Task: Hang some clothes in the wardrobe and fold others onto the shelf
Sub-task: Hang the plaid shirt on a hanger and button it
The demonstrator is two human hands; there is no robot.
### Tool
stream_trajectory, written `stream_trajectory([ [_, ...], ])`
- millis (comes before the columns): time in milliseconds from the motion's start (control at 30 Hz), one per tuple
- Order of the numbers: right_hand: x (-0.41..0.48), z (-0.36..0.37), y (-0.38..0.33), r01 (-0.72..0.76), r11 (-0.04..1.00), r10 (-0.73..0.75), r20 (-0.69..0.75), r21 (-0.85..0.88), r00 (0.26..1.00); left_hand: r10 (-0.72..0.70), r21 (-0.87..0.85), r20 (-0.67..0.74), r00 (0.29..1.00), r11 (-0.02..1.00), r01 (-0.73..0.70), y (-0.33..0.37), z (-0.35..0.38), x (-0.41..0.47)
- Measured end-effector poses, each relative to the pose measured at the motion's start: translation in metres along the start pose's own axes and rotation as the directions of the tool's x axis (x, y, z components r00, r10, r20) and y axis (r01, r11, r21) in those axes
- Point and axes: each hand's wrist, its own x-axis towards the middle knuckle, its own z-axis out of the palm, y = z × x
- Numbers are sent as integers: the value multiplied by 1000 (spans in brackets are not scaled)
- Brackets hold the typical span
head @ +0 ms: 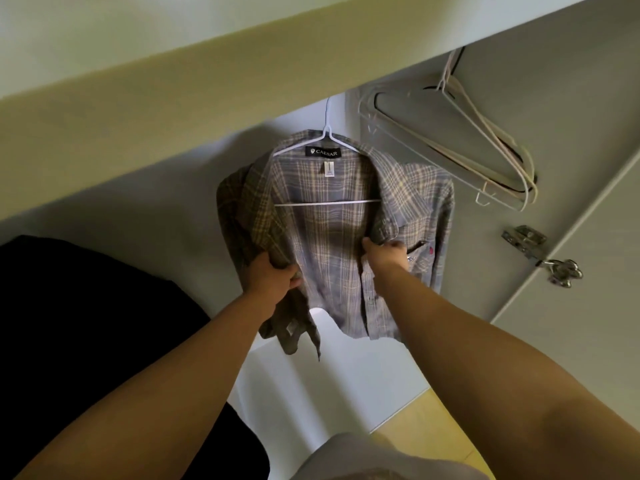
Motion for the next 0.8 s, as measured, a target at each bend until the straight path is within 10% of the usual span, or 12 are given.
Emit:
stream_trajectory([
  [200, -6, -6, 16, 157, 988, -157, -54, -6, 986, 40, 304, -51, 998, 952, -23, -15, -4, 1],
  [333, -23, -21, 42, 269, 955, -265, 51, -126, 963, -122, -149, 17, 992, 981, 123, -30, -9, -6],
  [600, -38, -39, 75, 281, 950, -266, 121, -137, 956, -72, -294, -42, 996, 954, 57, -43, -19, -19],
  [800, -47, -37, 75, 144, 984, -156, 119, 106, 980, 243, 109, -77, 967, 966, -234, -37, -13, -33],
])
